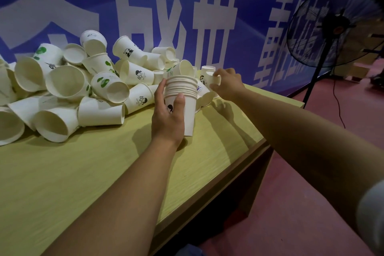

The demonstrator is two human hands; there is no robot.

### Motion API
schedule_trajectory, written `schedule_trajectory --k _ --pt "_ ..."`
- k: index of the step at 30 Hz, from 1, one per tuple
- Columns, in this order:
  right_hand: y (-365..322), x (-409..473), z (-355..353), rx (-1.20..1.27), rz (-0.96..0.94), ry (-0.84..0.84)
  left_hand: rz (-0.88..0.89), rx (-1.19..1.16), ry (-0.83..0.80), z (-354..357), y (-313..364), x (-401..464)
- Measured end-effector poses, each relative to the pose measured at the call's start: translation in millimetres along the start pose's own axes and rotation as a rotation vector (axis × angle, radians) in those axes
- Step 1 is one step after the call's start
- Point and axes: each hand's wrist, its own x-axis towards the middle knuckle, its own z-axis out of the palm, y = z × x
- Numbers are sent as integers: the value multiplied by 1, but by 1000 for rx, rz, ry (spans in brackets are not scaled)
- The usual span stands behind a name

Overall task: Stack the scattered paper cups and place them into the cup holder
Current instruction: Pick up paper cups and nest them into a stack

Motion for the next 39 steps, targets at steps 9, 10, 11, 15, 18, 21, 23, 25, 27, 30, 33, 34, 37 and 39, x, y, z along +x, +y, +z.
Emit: schedule_trajectory --k 9,10,11,15,18,21,23,25,27,30,33,34,37,39 --pt "23 -28 -21 62 -74 193 -21 12 0 -1 4 -2" --pt "27 -33 -25 62 -75 190 -15 19 -5 -2 5 -3" --pt "30 -39 -29 70 -70 179 -11 24 -11 -2 6 -4" --pt "43 -59 -44 54 -31 16 -13 33 -33 -4 7 -6" --pt "49 -66 -56 -33 1 -200 -8 45 -46 -4 7 -8" --pt "46 -65 -65 -23 56 -425 -3 47 -52 -5 9 -11" --pt "45 -62 -68 38 79 -454 3 38 -57 -5 10 -12" --pt "47 -58 -66 82 74 -364 9 32 -70 -5 11 -12" --pt "50 -53 -62 129 52 -211 25 17 -87 -6 12 -14" --pt "57 -44 -57 223 76 5 28 3 -109 -6 14 -16" --pt "60 -34 -54 275 101 142 23 -12 -109 -6 16 -16" --pt "59 -31 -53 332 95 185 29 -11 -110 -6 16 -16" --pt "46 -28 -50 545 47 251 49 9 -142 -3 14 -15" --pt "30 -31 -48 660 -1 245 70 35 -175 -1 13 -15"
